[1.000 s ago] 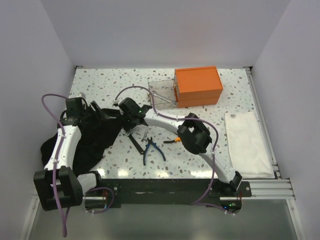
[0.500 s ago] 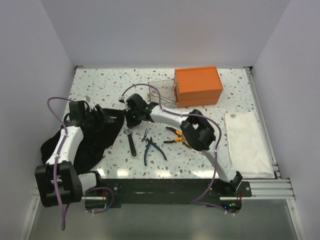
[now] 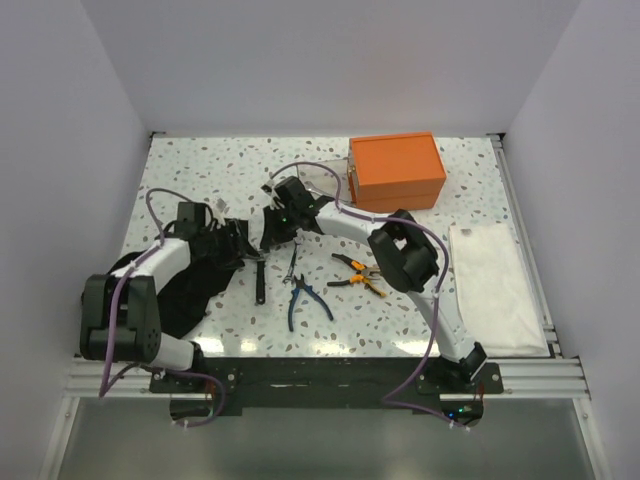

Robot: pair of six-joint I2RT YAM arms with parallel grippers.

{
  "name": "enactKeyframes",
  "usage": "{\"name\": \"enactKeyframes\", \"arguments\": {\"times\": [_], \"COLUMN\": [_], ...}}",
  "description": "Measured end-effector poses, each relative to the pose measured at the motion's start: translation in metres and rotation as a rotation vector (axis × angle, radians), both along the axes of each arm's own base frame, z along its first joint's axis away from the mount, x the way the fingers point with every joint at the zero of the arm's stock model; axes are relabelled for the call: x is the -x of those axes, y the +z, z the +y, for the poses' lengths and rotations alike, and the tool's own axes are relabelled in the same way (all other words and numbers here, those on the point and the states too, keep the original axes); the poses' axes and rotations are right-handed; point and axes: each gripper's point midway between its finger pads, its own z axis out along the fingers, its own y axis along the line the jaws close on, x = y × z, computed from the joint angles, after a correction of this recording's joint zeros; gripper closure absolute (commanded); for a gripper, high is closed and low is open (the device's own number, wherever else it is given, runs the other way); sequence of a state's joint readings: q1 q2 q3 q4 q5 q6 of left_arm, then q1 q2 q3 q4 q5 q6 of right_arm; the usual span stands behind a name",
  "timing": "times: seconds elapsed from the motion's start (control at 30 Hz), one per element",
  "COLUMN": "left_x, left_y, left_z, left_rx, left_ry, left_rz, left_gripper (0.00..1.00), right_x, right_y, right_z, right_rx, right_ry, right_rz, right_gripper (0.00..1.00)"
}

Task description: Sort the tools into containers

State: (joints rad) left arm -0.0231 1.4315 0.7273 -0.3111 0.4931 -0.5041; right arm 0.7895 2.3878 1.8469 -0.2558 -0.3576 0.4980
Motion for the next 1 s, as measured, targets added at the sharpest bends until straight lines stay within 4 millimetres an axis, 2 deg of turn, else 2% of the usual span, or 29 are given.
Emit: {"name": "enactKeyframes", "arguments": {"times": [0.1, 0.13, 0.27, 0.3, 0.33, 0.4, 0.43, 0.47, 0.5, 0.57, 0.63, 0.7, 0.73, 0.8, 0.93, 0.97, 1.0], "left_x": [0.0, 0.0, 0.0, -0.001, 0.0, -0.001, -0.001, -0.005, -0.01, -0.016, -0.026, -0.041, -0.051, -0.075, -0.122, -0.137, -0.152], "left_y": [-0.01, -0.012, -0.015, -0.016, -0.018, -0.024, -0.026, -0.025, -0.024, -0.02, -0.01, 0.006, 0.017, 0.042, 0.092, 0.103, 0.111], "left_z": [-0.006, -0.008, -0.024, -0.027, -0.03, -0.032, -0.032, -0.034, -0.036, -0.04, -0.042, -0.046, -0.048, -0.051, -0.063, -0.066, -0.07], "left_rx": [0.016, 0.02, 0.052, 0.056, 0.066, 0.088, 0.098, 0.111, 0.116, 0.118, 0.121, 0.131, 0.135, 0.147, 0.203, 0.225, 0.246], "left_ry": [-0.015, -0.019, -0.066, -0.073, -0.077, -0.078, -0.077, -0.085, -0.093, -0.106, -0.121, -0.142, -0.148, -0.162, -0.187, -0.191, -0.192], "left_rz": [0.046, 0.054, 0.072, 0.075, 0.085, 0.117, 0.13, 0.122, 0.117, 0.107, 0.077, 0.021, -0.016, -0.11, -0.278, -0.313, -0.343], "left_gripper": [0.46, 0.53, 0.7, 0.78, 0.98, 1.0, 1.0, 1.0, 1.0, 1.0, 1.0, 1.0, 1.0, 1.0, 1.0, 1.0, 1.0], "right_x": [-0.001, -0.002, -0.002, -0.002, -0.002, -0.003, -0.005, -0.008, -0.011, -0.019, -0.027, -0.039, -0.045, -0.059, -0.077, -0.079, -0.079], "right_y": [0.0, 0.0, 0.001, 0.001, 0.001, 0.001, 0.005, 0.007, 0.007, 0.009, 0.022, 0.049, 0.072, 0.123, 0.246, 0.27, 0.285], "right_z": [0.0, -0.001, -0.001, -0.001, -0.001, -0.002, -0.005, -0.009, -0.012, -0.019, -0.032, -0.042, -0.051, -0.069, -0.123, -0.138, -0.148], "right_rx": [-0.003, -0.004, -0.008, -0.008, -0.008, -0.008, -0.008, -0.002, 0.006, 0.017, 0.039, 0.039, 0.035, 0.003, -0.083, -0.095, -0.104], "right_ry": [-0.014, -0.02, -0.034, -0.036, -0.035, -0.038, -0.042, -0.047, -0.053, -0.065, -0.073, -0.093, -0.112, -0.157, -0.266, -0.296, -0.315], "right_rz": [0.012, 0.016, 0.029, 0.031, 0.031, 0.032, 0.033, 0.022, 0.016, -0.001, -0.041, -0.103, -0.141, -0.235, -0.483, -0.537, -0.573], "right_gripper": [1.0, 1.0, 1.0, 1.0, 1.0, 1.0, 0.95, 0.86, 0.69, 0.6, 0.56, 0.54, 0.53, 0.53, 0.52, 0.52, 0.52]}}
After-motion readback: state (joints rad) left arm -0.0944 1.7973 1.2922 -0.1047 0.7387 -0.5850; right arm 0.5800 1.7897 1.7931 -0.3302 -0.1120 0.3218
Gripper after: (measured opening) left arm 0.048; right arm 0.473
